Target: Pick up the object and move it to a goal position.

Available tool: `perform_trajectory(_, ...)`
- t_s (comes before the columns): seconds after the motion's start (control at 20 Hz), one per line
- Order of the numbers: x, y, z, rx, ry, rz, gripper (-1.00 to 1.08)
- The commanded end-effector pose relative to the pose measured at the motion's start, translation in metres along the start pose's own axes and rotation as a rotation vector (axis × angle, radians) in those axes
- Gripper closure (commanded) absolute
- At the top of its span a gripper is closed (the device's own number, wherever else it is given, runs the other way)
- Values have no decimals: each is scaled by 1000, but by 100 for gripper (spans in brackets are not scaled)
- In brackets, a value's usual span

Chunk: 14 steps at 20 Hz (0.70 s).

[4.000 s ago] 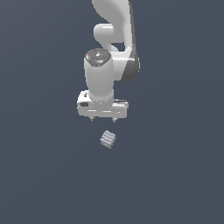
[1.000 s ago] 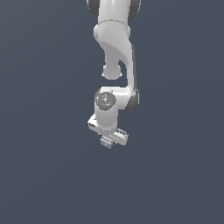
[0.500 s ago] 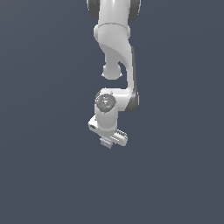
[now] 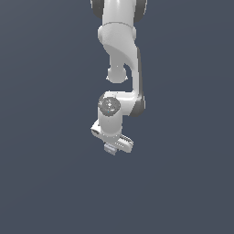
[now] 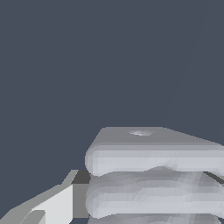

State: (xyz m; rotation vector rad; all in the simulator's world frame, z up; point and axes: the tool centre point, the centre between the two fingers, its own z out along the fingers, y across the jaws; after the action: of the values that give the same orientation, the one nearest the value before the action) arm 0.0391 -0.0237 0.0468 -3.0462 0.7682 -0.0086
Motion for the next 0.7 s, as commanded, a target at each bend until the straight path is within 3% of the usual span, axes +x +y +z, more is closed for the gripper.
perform_trajectory(0.0,7,2,-12,3,12,14,108)
perform_trajectory(0.3,41,16,-72,17,67,86,108)
perform_trajectory(0.65,93,51,-191,42,173,224,108)
